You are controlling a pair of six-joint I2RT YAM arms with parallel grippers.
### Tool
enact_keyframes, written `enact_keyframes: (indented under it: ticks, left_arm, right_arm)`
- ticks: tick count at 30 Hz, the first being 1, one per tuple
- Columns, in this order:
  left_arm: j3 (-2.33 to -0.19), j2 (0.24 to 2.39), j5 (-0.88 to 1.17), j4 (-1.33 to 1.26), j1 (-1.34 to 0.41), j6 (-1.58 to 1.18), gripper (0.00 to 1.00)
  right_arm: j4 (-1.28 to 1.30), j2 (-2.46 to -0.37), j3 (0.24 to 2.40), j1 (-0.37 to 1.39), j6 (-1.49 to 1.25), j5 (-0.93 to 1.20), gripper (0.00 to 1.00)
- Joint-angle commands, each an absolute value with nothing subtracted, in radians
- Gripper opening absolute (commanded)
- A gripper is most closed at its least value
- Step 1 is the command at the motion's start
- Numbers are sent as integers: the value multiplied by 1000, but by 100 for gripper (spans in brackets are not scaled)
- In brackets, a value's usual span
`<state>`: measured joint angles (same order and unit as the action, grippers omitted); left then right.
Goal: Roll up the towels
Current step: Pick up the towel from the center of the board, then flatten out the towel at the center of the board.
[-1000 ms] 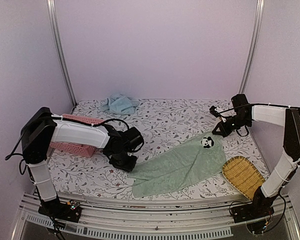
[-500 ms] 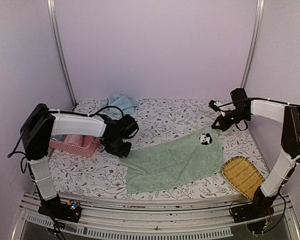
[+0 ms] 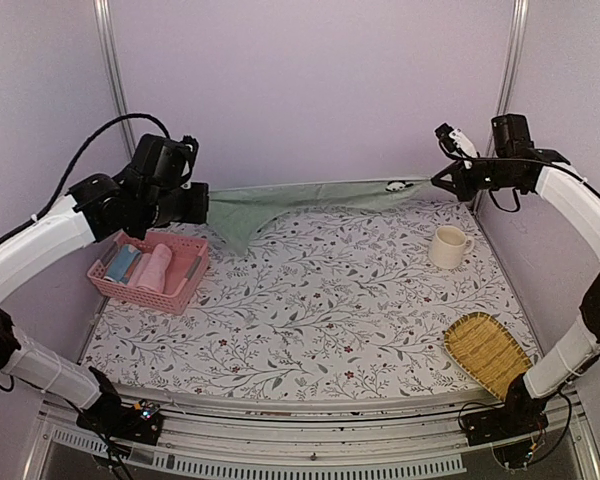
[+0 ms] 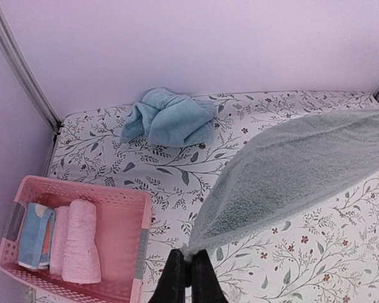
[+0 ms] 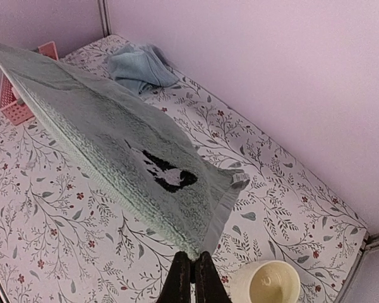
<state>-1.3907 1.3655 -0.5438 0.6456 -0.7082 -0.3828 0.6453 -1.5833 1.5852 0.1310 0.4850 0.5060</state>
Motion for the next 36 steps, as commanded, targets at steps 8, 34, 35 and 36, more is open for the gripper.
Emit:
enact_keyframes:
  ticks: [8,34,35,36]
  left_arm:
    - [-1036,999,-489,537,-930,-336,0]
    - [-1326,1743,-463,564,-645,-411,52]
    - [-1309,1725,-456,564,-655,-413,53]
    - [-1289,1707,-440,564,-666,-415,54]
  right_arm:
    - [824,-1124,1169,158,562,772,3]
    - [580,-1853,1442,168,356,432,42]
    - [576,-1809,1409,170,362,448,43]
    - [576,-1778,1371,169,376,469,44]
